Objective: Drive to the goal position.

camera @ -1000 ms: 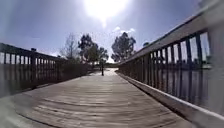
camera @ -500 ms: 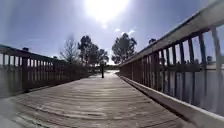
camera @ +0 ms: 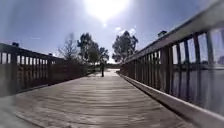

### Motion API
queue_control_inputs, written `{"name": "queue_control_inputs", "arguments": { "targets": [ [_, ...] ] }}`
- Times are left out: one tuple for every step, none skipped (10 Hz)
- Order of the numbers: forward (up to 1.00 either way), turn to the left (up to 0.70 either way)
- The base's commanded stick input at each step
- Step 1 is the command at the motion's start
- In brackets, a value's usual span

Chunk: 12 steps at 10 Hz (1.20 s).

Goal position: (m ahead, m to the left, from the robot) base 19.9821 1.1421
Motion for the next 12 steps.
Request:
{"name": "queue_control_inputs", "arguments": {
  "targets": [
    [0.70,0.00],
    [0.70,0.00],
    [0.70,0.00],
    [0.70,0.00],
    [0.70,0.00],
    [0.70,0.00],
    [0.70,0.00],
    [0.70,0.00],
    [0.70,-0.33],
    [0.70,-0.25],
    [0.70,-0.18],
    [0.70,-0.11]
  ]
}}
